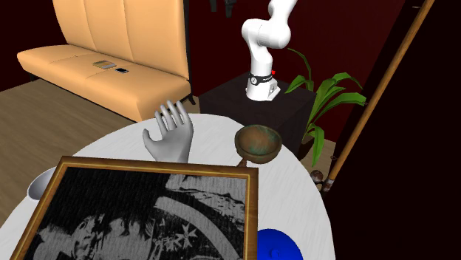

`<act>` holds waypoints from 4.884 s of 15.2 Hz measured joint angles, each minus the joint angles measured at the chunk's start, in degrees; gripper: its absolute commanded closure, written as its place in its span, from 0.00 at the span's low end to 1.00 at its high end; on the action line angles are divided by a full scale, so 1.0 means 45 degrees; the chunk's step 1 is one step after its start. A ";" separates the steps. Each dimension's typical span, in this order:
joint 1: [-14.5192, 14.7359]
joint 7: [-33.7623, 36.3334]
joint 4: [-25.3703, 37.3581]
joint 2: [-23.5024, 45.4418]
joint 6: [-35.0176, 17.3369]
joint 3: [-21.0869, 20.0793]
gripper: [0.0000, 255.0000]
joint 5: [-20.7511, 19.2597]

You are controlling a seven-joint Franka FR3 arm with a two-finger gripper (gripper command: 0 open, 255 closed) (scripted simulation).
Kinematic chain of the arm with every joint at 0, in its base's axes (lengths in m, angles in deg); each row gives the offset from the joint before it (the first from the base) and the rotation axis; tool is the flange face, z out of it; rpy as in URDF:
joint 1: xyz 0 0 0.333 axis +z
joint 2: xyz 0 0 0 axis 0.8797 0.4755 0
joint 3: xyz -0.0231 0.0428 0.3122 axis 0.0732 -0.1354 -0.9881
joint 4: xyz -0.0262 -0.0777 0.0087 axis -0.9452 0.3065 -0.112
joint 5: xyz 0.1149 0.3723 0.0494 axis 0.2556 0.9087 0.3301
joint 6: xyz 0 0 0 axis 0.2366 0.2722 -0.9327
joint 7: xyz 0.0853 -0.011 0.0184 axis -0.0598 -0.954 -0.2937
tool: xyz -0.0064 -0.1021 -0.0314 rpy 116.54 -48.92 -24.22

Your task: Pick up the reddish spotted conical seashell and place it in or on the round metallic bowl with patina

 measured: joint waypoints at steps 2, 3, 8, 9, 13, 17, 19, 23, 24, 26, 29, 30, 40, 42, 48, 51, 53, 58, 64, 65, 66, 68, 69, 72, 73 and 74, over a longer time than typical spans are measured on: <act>0.0025 0.0048 -0.0093 0.0125 -0.0187 -0.0027 0.00 0.0062; 0.0071 0.0145 -0.0268 0.0262 -0.0459 -0.0094 0.00 0.0174; 0.0379 0.0668 -0.0934 0.1611 -0.2237 -0.0507 0.00 0.0864; 0.0436 0.0737 -0.1064 0.1877 -0.2597 -0.0567 0.00 0.0985; 0.0720 0.1086 -0.1128 0.3246 -0.3888 -0.0905 0.00 0.1523; 0.1000 0.1361 -0.1129 0.4686 -0.5210 -0.1229 0.00 0.2021; 0.1144 0.1485 -0.1141 0.5462 -0.5936 -0.1401 0.00 0.2265; 0.1436 0.1746 -0.0657 0.7319 -0.7223 -0.1764 0.00 0.2702; 0.1490 0.1777 -0.0508 0.7727 -0.7459 -0.1822 0.00 0.2793; 0.1600 0.1830 -0.0193 0.8687 -0.8069 -0.1953 0.00 0.2951; 0.1802 0.1979 0.0426 1.0075 -0.8791 -0.2176 0.00 0.3180; 0.1840 0.1988 0.0691 1.0492 -0.8919 -0.2215 0.00 0.3227; 0.2578 0.2471 0.3705 1.5259 -1.0573 -0.2768 0.00 0.3571; 0.2673 0.2466 0.4631 1.6303 -1.0653 -0.2797 0.00 0.3561; 0.3082 0.2716 0.6087 1.8072 -1.0968 -0.2925 0.00 0.3562; 0.3183 0.2733 0.6085 1.8430 -1.1345 -0.2938 0.00 0.3566; 0.3232 0.2712 0.6059 1.8682 -1.1619 -0.2938 0.00 0.3568; 0.3249 0.2716 0.6005 1.8702 -1.1707 -0.2946 0.00 0.3577; 0.3257 0.2715 0.6011 1.8695 -1.1709 -0.2959 1.00 0.3581; 0.3256 0.2714 0.6012 1.8696 -1.1709 -0.2958 1.00 0.3580; 0.3256 0.2715 0.6013 1.8696 -1.1709 -0.2957 1.00 0.3580; 0.3253 0.2716 0.6014 1.8695 -1.1706 -0.2953 1.00 0.3579; 0.3252 0.2716 0.6013 1.8695 -1.1706 -0.2952 1.00 0.3579; 0.3246 0.2753 0.5948 1.8529 -1.1602 -0.2962 1.00 0.3588; 0.3234 0.2769 0.5934 1.8419 -1.1505 -0.2967 1.00 0.3591; 0.3210 0.2781 0.5903 1.8268 -1.1383 -0.2974 1.00 0.3598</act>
